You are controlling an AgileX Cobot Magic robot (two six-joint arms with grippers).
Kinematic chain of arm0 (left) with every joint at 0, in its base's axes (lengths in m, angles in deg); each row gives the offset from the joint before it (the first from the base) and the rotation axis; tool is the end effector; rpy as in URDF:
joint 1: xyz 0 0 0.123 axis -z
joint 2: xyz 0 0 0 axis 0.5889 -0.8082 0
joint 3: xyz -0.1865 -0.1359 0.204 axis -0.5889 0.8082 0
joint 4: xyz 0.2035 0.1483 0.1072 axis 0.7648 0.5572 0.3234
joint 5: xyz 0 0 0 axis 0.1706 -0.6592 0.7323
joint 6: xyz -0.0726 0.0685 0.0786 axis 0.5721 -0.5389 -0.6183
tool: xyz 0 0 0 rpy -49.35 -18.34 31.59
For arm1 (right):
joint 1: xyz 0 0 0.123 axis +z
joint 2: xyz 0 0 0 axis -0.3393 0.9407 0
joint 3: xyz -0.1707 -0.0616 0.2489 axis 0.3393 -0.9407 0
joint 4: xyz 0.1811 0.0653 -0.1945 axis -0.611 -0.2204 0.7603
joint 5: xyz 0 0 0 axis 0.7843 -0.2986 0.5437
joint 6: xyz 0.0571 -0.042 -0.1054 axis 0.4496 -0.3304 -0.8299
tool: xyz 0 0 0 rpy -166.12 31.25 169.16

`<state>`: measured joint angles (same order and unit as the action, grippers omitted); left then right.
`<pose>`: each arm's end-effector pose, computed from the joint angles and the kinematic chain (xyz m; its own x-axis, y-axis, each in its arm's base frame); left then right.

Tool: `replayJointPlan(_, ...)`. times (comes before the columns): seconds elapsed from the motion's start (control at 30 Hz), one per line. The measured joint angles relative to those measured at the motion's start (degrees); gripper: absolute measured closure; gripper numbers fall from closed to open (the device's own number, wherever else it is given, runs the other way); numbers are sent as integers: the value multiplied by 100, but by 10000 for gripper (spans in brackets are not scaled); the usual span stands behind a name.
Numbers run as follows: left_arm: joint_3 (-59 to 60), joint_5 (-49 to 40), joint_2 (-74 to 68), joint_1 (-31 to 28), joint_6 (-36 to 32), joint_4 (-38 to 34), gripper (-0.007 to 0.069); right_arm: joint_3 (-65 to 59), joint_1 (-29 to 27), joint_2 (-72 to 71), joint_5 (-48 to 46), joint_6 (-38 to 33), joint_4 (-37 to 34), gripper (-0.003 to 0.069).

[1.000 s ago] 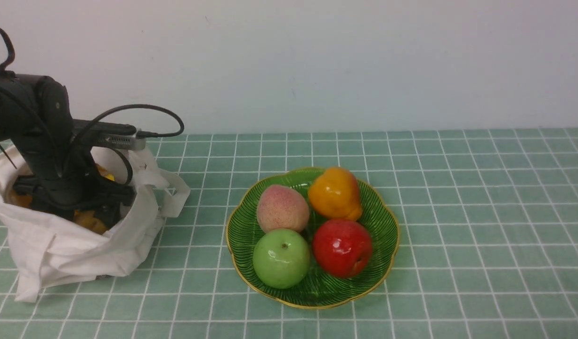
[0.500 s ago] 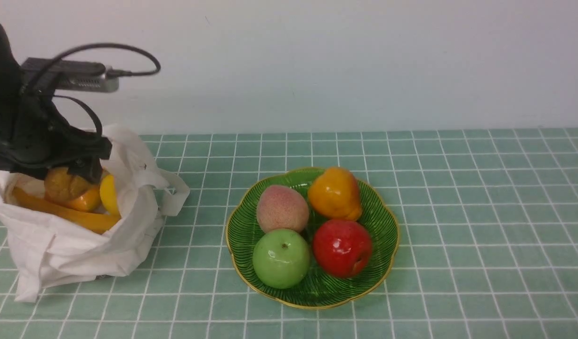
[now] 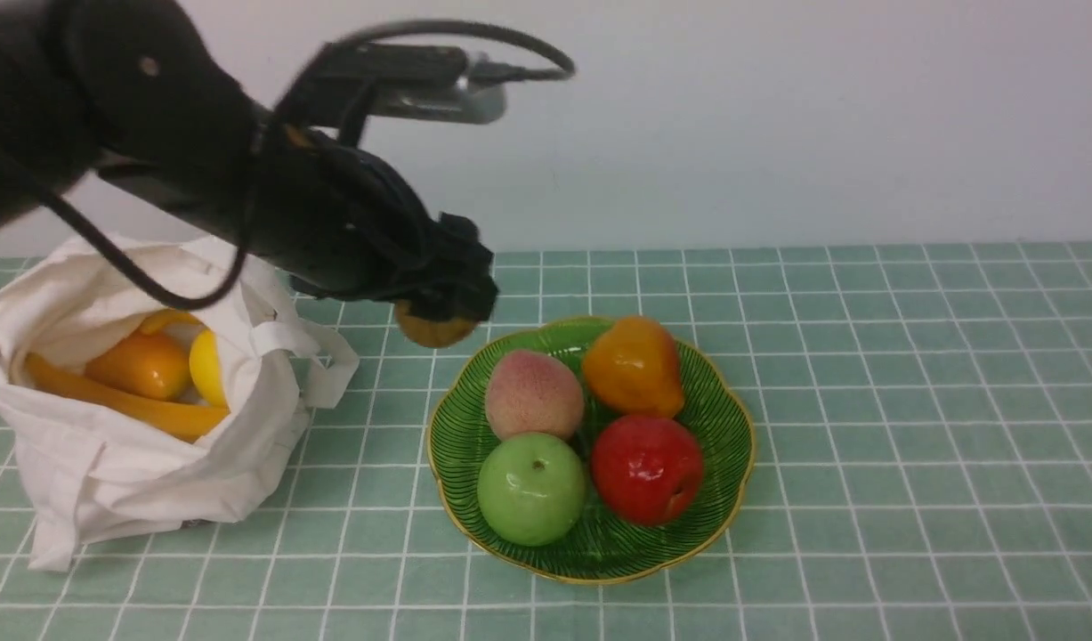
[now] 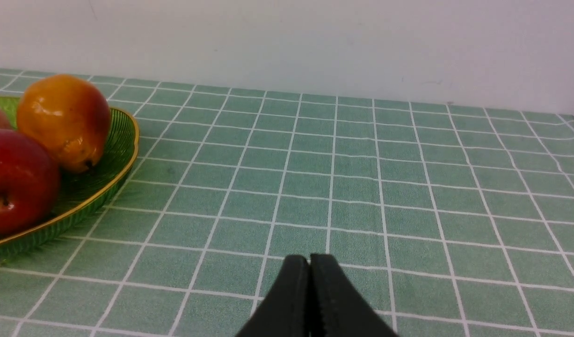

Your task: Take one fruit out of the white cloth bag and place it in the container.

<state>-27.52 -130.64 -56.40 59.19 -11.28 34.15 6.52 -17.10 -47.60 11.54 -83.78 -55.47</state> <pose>0.3481 -0.1761 0.3008 -0.7603 0.2674 -0.5919 0.4546 0.8700 -0.1908 0.0854 0.0029 0.1607 -0.2962 -0.0785 -0.9519 -0.0583 0.9962 -0.0640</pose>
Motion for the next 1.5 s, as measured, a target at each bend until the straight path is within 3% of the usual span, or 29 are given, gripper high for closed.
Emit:
replayJointPlan(0.33, 0, 1162, -1397, 619, -36, -178, 121, 0, 0, 0, 0, 0, 0, 674)
replayJointPlan(0.53, 0, 1814, -1539, 854, -276, -302, 121, 0, 0, 0, 0, 0, 0, 674)
replayJointPlan(0.87, 0, 1878, -1648, 867, -213, -327, 120, 0, 0, 0, 0, 0, 0, 674)
replayJointPlan(0.93, 0, 1858, -1649, 868, -176, -327, 90, 0, 0, 0, 0, 0, 0, 674)
replayJointPlan(1.03, 0, 1722, -1649, 873, -164, -327, -28, 0, 0, 0, 0, 0, 0, 674)
replayJointPlan(1.3, -42, 1418, -1322, 880, -94, 120, -55, 0, 0, 0, 0, 0, 0, 674)
replayJointPlan(1.4, -139, 1150, -1006, 880, 89, 457, -4, 0, 0, 0, 0, 0, 0, 674)
replayJointPlan(1.5, -303, 494, -180, 890, 651, 1145, 261, 0, 0, 0, 0, 0, 0, 674)
